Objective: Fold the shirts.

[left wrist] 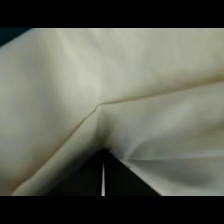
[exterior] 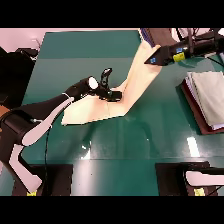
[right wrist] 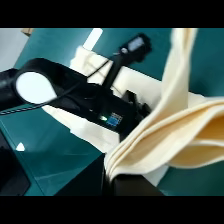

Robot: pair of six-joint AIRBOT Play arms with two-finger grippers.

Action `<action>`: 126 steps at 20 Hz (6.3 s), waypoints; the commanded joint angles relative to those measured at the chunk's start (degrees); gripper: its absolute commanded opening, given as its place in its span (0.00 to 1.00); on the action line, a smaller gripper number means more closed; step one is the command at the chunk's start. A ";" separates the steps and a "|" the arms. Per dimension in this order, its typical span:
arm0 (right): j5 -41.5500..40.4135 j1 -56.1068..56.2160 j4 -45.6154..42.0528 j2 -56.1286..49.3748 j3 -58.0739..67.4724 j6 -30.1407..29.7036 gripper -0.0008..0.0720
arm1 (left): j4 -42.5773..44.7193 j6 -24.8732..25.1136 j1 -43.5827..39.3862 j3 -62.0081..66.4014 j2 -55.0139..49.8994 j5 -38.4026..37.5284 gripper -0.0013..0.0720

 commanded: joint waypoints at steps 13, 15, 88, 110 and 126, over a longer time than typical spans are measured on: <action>-29.62 38.34 16.02 -24.55 12.46 -10.27 0.46 | 18.08 0.04 31.74 0.22 37.97 -12.17 0.05; -27.52 39.28 15.82 -28.11 16.85 -10.08 0.44 | 18.12 0.09 33.22 0.20 39.65 -14.14 0.05; -23.85 -43.15 -18.14 5.40 2.71 -1.31 0.03 | 15.67 0.04 6.80 0.04 35.76 -10.19 0.05; -13.25 -68.02 -14.78 34.23 -29.38 1.51 0.84 | 15.61 0.46 6.78 0.04 35.76 -10.08 0.05; -16.96 -8.52 -8.07 27.85 -27.69 1.25 0.03 | 15.61 0.46 6.78 0.04 35.78 -9.49 0.05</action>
